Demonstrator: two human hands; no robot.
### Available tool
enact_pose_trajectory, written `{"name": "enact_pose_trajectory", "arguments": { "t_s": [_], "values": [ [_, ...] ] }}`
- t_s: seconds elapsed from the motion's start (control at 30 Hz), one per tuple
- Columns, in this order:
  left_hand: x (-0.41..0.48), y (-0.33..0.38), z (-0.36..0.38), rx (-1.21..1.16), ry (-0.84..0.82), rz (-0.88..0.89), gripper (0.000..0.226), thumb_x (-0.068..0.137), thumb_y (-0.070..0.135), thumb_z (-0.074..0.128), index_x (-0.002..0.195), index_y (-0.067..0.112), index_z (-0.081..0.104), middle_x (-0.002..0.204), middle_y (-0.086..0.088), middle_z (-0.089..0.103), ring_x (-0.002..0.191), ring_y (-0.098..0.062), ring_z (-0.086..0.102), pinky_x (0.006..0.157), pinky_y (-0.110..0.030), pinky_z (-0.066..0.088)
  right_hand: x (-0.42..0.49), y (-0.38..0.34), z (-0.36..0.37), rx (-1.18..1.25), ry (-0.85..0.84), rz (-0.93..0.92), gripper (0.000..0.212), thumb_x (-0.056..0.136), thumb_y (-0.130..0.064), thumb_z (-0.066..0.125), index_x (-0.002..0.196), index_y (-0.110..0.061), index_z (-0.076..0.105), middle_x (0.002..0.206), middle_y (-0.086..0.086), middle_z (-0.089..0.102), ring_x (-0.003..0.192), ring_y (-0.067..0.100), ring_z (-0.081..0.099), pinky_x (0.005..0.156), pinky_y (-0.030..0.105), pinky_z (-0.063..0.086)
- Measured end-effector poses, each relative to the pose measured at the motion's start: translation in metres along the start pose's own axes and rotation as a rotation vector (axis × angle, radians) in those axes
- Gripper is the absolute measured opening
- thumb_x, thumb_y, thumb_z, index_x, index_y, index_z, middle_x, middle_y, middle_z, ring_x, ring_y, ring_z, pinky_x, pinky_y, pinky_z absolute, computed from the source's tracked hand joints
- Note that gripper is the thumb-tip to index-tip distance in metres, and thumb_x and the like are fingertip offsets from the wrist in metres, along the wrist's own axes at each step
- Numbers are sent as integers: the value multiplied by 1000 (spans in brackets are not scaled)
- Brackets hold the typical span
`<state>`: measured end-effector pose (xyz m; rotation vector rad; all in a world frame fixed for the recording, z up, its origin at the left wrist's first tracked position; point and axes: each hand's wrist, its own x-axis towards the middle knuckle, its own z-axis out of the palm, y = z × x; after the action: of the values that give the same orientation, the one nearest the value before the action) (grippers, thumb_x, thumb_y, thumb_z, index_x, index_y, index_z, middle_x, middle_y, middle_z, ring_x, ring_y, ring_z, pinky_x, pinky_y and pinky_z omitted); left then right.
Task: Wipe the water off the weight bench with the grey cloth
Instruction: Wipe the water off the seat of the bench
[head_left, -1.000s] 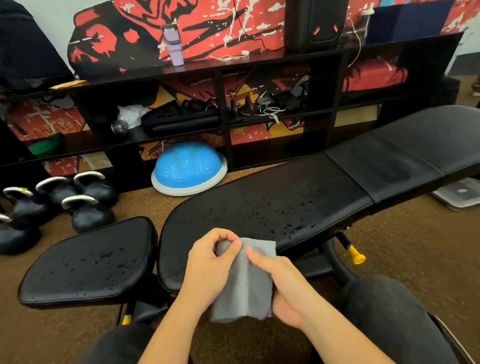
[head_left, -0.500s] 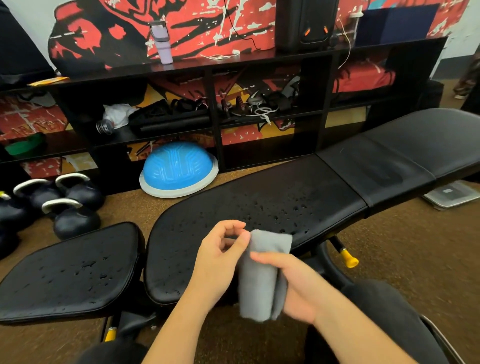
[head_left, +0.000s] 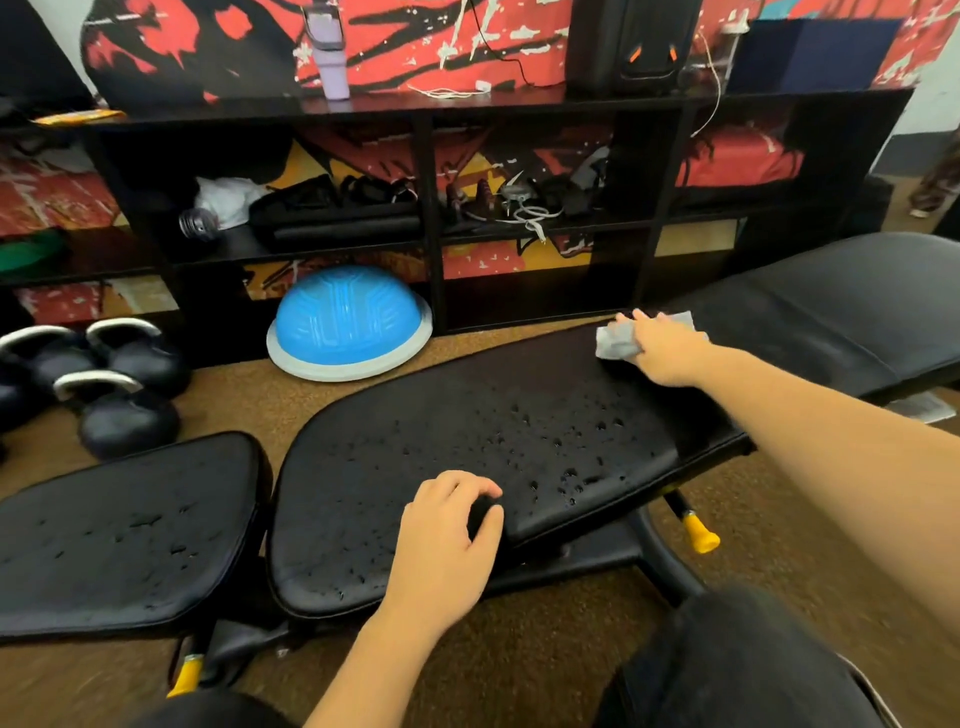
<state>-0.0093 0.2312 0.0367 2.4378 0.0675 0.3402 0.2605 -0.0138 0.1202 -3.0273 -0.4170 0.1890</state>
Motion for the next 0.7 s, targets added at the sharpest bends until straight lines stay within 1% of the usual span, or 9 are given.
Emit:
{"name": "enact_pose_trajectory", "arguments": {
  "t_s": [0.07,0.1,0.27,0.33,0.4,0.47,0.57,0.63,0.7],
  "values": [
    [2,-2,-1,3,-2,6,13,97,38,55,108,41,60,113,30,51,110,4,43,99,-34,44,-3,-17,7,-66,-50,-65,64,108,-46,36,164,-22,14,170,5,15,156,34,14,122,54,16],
    [2,-4,0,3,-5,7,13,98,38,54,109,41,60,113,29,51,111,4,43,99,-34,44,-6,-26,10,-94,-64,-142,61,109,-46,28,164,-23,13,171,10,9,157,35,9,124,53,14],
    [0,-7,0,12,-27,12,14,99,37,53,110,40,61,114,28,51,113,3,43,101,-35,43,-66,-36,34,-321,-103,-299,53,111,-30,14,161,-14,15,167,28,-1,154,46,9,120,53,22],
    [0,-9,0,24,-30,20,14,99,37,53,111,40,61,115,28,51,114,3,43,102,-34,43,-109,-33,43,-372,-117,-388,76,99,-50,-16,163,-21,14,169,22,-3,156,42,7,121,51,22],
    [-1,-10,0,47,-32,33,15,99,37,52,112,40,61,116,28,51,114,3,42,102,-34,42,-140,-25,49,-313,-91,-378,99,77,-67,-39,163,-36,-2,168,0,-13,157,23,-1,125,43,12],
    [-2,-12,0,71,-38,42,16,100,38,51,113,40,60,117,29,51,115,4,42,102,-32,41,-147,-19,52,-232,-66,-313,89,77,-73,-34,156,-42,-11,166,-9,-13,157,15,-4,126,39,7],
    [-1,-12,-2,76,-40,51,16,101,39,49,113,41,60,117,29,50,114,4,41,101,-28,39,-110,-17,45,-277,-18,-217,76,83,-62,-21,153,-35,-18,172,1,-2,158,27,3,125,45,15],
    [0,-13,-3,71,-38,46,15,101,39,49,110,40,61,115,28,50,113,3,41,101,-29,39,-70,-20,38,-315,-10,-142,82,84,-58,-19,160,-30,-12,172,8,0,157,33,3,124,48,16],
    [1,-13,-1,76,-30,40,14,100,39,49,108,38,61,114,26,50,111,1,44,100,-31,41,-37,-31,31,-276,-41,-49,71,98,-57,-3,164,-28,-3,172,8,-2,158,33,0,126,50,10]
  ]
}}
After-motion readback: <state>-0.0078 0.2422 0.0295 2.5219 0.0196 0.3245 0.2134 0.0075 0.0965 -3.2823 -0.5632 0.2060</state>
